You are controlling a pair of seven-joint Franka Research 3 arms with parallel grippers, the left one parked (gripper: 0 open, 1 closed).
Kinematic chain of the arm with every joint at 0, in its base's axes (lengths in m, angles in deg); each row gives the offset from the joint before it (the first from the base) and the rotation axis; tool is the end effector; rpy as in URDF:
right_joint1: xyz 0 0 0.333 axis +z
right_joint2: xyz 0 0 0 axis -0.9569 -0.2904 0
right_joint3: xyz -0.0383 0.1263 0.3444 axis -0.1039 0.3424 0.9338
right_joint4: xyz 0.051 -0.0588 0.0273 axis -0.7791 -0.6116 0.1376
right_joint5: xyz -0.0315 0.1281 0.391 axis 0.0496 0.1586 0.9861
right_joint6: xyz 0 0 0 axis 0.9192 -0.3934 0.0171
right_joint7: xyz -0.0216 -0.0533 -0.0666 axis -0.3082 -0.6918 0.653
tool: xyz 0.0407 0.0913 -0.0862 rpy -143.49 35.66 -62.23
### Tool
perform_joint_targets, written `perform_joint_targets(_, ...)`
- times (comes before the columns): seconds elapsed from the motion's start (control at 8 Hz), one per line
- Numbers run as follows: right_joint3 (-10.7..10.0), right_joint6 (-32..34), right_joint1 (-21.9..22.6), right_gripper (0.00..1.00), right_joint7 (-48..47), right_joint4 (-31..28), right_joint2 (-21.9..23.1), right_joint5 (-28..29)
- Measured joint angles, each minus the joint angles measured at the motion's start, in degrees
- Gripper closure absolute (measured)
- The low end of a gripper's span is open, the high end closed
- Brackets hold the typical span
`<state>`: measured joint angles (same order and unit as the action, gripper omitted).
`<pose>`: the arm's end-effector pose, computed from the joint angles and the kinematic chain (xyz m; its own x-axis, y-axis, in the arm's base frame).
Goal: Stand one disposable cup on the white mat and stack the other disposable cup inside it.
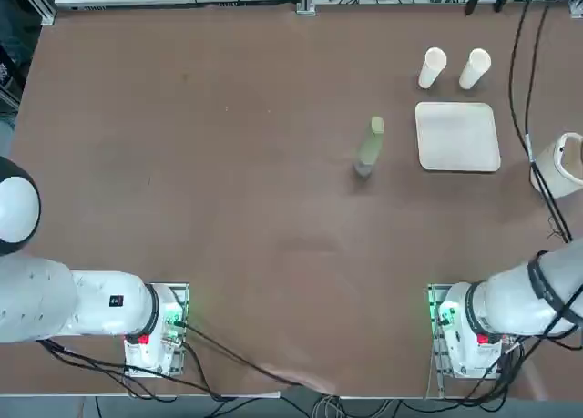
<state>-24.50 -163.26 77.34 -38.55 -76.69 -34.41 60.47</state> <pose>0.6663 0.0268 0.5220 0.9990 0.0442 0.0055 0.0440 -0.9986 0.0296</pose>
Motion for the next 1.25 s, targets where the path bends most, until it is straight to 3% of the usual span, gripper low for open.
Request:
perform_joint_targets(0.5, 0.0, -13.0, 3.5, 0.01, -0.3, 0.2, -13.9, -1.6)
perform_joint_targets(1.25, -0.5, -18.3, 3.6, 0.16, -7.2, 1.3, -21.2, -1.6)
